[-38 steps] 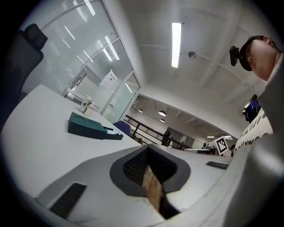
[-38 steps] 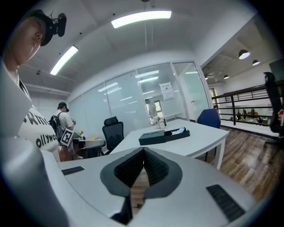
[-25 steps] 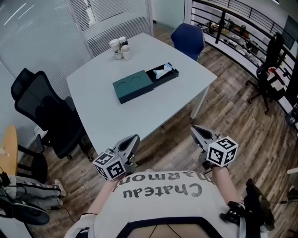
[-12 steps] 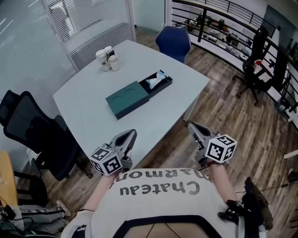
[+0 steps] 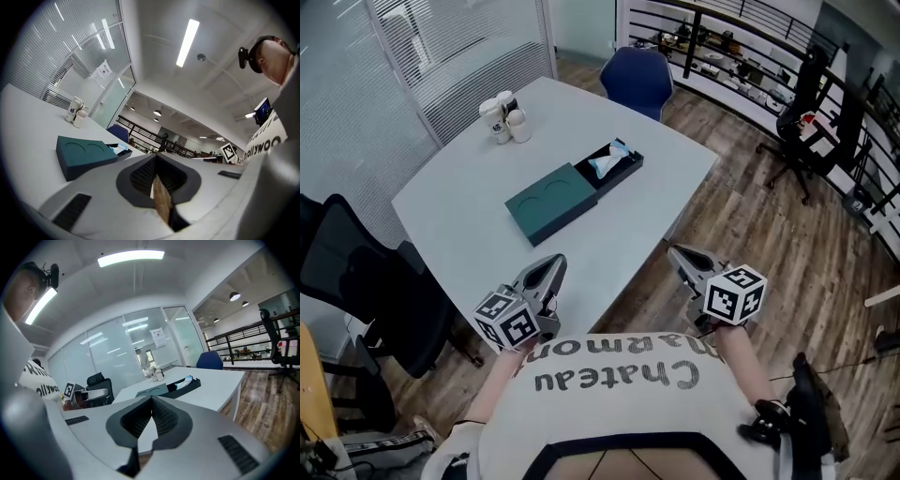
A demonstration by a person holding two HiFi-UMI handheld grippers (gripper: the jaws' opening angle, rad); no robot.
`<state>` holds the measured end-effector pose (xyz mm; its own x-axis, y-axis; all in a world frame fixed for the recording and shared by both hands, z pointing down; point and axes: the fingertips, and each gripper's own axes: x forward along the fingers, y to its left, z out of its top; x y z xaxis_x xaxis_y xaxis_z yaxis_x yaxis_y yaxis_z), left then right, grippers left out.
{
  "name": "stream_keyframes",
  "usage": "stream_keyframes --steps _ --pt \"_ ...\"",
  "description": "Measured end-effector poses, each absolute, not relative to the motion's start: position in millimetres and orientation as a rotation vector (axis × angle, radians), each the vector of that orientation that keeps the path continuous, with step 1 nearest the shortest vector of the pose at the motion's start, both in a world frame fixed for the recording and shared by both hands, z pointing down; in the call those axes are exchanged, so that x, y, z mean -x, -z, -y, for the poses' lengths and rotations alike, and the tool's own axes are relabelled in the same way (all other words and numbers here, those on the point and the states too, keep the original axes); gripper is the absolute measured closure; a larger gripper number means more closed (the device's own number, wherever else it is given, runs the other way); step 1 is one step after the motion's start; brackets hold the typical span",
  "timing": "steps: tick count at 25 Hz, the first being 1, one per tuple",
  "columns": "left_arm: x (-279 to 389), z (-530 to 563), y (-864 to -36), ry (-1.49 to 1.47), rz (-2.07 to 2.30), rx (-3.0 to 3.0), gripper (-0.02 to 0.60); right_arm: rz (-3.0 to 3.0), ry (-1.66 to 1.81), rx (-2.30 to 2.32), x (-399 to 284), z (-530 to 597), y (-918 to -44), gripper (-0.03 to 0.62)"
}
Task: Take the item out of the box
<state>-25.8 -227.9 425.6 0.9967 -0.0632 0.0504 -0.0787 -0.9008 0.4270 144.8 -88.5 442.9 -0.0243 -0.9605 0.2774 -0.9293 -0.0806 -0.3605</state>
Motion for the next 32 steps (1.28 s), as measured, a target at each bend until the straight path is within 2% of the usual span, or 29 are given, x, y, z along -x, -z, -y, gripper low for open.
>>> stream_keyframes --steps 12,32 --pt "6.8 256.7 -444.7 -0.064 0.149 -2.639 0.588 -2.170 0.792 2.096 -159.0 130.5 -458.9 0.594" --pt "-83.3 338.2 -440.2 0.081 0.627 -2.537 0.588 -2.599 0.825 1.732 -285.5 289.1 -466.0 0.594"
